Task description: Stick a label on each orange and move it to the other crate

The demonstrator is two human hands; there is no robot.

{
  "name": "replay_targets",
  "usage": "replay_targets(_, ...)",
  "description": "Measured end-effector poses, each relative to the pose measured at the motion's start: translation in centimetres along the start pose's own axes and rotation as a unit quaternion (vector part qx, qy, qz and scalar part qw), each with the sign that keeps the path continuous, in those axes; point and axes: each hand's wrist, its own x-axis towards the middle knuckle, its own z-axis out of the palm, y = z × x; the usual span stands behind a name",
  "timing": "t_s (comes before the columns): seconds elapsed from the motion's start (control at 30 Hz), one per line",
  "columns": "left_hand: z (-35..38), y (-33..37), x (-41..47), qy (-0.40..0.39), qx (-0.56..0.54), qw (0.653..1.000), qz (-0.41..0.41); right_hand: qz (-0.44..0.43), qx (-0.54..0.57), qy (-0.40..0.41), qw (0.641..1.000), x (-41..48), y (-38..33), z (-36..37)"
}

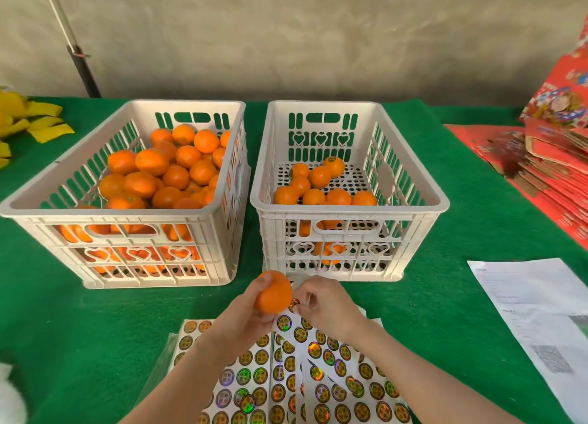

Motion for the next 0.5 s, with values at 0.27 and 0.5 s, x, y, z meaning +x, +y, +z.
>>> replay_targets(0.27, 0.0, 0.4, -0.9, -0.002, 0.177, 0.983, 0.056, 0.132, 0.226, 0.124, 0.957, -0.9, -0.9, 0.1)
replay_targets(0.5, 2.0, 2.3, -3.3, -0.036, 0.315, 0.928, 0.193, -0.041, 0.190, 0.056, 0.979, -1.7, -3.4, -0.6)
